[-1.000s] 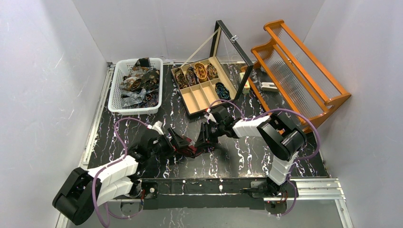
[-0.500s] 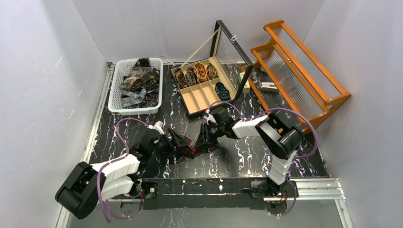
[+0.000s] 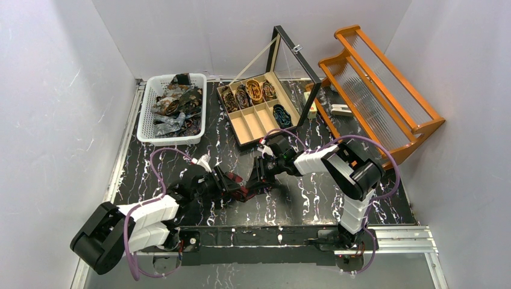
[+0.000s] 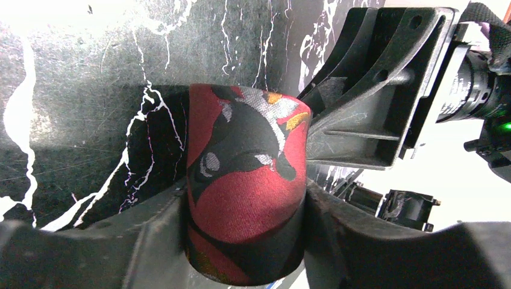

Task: Roll the ties
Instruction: Pick up the tie at the center of the board.

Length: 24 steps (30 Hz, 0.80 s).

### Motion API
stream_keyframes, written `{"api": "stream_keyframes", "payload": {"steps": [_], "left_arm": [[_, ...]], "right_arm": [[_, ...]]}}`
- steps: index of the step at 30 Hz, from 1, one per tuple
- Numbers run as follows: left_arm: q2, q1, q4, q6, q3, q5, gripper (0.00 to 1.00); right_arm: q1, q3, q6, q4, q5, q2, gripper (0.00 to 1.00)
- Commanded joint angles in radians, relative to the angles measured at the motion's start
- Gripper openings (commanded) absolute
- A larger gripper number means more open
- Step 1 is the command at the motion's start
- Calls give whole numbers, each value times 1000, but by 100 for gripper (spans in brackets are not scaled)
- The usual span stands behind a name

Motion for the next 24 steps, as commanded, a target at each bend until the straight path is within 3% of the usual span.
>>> {"api": "stream_keyframes", "payload": {"steps": [1,6,12,16,20,24], "left_arm": [[2,-20,-1,36,33,-12,46],[-5,-21,-10,50,48,-15,34],[-31,-21,-51,82,67,-5,23],[-70,-21,-100,116,73,11,18],[-107,-21,-122,150,83,38,4],[-124,-21,-155,193,113,77,0]], "right_arm": [[7,-12,-10,-19,25,28,40],[7,-11,-15,-19,12,4,44],[-5,31,-86,-84,28,-84,63],[-57,38,-142,-114,40,-178,70],[-88,25,-246,-72,23,-256,73],[-96,-12,-321,39,-41,-296,76]]}}
